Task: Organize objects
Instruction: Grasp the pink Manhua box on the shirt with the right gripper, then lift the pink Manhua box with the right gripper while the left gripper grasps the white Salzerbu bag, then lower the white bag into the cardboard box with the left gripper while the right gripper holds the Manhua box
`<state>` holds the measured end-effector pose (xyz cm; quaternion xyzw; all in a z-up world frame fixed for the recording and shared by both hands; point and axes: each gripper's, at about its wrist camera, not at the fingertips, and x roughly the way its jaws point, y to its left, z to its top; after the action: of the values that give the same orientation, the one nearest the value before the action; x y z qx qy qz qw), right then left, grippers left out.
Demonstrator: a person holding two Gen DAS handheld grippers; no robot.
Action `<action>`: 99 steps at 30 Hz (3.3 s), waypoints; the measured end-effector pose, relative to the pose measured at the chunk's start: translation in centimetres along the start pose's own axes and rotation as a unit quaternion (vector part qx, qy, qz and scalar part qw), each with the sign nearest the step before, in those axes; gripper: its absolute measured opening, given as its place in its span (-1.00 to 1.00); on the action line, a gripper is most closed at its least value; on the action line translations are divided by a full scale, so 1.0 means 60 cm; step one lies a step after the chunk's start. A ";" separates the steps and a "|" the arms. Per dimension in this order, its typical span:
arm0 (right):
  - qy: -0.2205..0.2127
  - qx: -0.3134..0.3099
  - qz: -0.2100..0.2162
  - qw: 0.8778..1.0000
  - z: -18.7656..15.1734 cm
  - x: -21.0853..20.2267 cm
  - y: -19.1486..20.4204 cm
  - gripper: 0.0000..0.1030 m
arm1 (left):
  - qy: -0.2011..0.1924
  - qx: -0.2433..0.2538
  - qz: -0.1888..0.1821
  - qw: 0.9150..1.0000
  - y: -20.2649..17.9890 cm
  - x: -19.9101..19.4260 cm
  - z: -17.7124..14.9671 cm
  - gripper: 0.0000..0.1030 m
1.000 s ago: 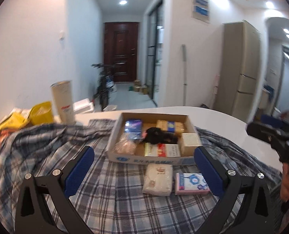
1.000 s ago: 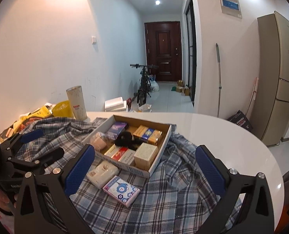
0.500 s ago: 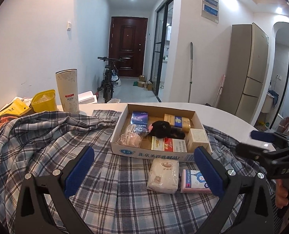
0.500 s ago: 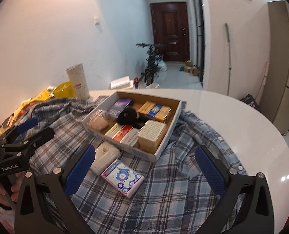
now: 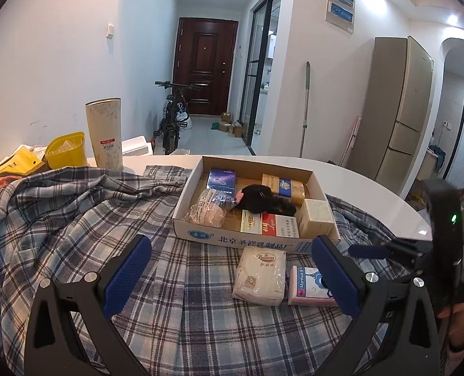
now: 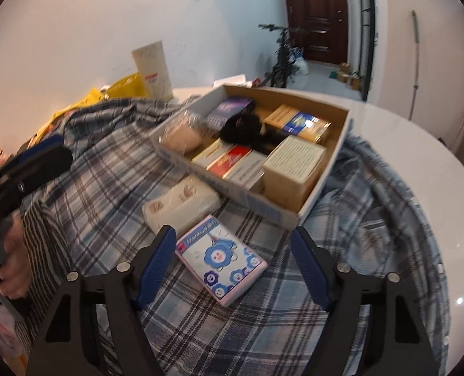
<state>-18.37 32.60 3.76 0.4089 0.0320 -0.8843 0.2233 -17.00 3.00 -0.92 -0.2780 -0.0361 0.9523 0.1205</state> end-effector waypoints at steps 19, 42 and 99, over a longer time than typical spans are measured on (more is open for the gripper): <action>0.035 -0.052 0.045 0.997 -0.026 0.033 0.041 0.34 | 0.004 0.005 -0.010 1.000 -0.008 -0.002 -0.004 1.00; -0.038 -0.039 0.016 0.998 -0.017 -0.013 0.026 -0.08 | 0.016 0.013 -0.005 1.000 -0.008 0.000 0.007 1.00; -0.135 0.018 -0.010 0.991 -0.006 -0.084 -0.030 -0.07 | 0.165 0.147 -0.054 0.974 -0.057 0.148 -0.031 -0.10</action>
<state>-16.01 36.17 7.01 0.2893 -0.0103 -0.9341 0.2089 -22.53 8.55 -6.64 -0.4080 0.1099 0.8803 0.2156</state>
